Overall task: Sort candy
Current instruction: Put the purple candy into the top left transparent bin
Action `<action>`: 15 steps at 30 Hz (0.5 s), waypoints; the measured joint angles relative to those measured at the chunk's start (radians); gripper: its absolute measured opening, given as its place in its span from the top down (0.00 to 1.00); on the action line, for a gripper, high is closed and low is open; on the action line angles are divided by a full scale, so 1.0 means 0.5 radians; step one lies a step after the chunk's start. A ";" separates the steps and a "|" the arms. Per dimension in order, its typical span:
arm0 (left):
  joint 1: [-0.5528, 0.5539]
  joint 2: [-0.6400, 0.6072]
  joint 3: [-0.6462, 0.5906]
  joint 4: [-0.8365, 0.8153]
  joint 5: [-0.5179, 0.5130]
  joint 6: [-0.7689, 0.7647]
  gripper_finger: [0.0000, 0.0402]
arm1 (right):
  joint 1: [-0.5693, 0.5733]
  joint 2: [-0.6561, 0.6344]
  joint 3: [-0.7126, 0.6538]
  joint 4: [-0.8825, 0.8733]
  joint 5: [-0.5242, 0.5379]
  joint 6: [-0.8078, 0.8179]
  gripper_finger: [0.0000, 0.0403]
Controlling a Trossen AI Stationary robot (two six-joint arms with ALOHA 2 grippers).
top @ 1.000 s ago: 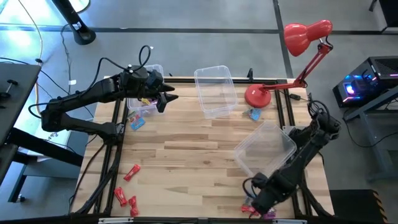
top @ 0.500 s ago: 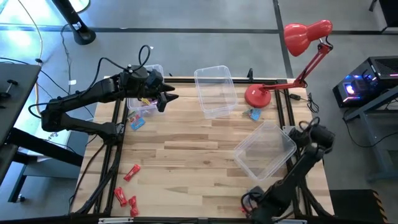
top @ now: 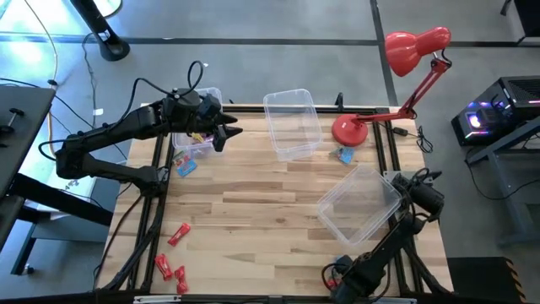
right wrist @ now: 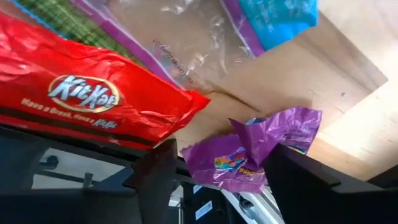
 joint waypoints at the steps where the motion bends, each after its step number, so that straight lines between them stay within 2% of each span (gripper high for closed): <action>1: 0.000 0.000 0.000 0.009 0.000 0.001 0.45 | 0.000 0.009 0.000 0.000 0.001 -0.017 0.46; 4: 0.000 0.000 0.001 0.055 0.000 0.001 0.45 | -0.001 0.010 0.000 -0.013 -0.006 -0.052 0.60; 8: 0.000 -0.011 0.001 0.151 0.010 0.001 0.45 | 0.005 -0.024 -0.008 -0.068 -0.023 -0.143 0.92; 9: 0.000 -0.021 0.001 0.201 0.029 0.001 0.45 | 0.009 -0.042 -0.012 -0.101 -0.018 -0.165 0.95; 13: -0.001 -0.074 0.001 0.427 0.072 0.032 0.45 | 0.011 -0.162 -0.021 -0.266 -0.003 -0.206 0.94; 15: 0.000 -0.100 0.002 0.524 0.072 0.099 0.45 | 0.009 -0.286 -0.015 -0.355 0.015 -0.222 0.97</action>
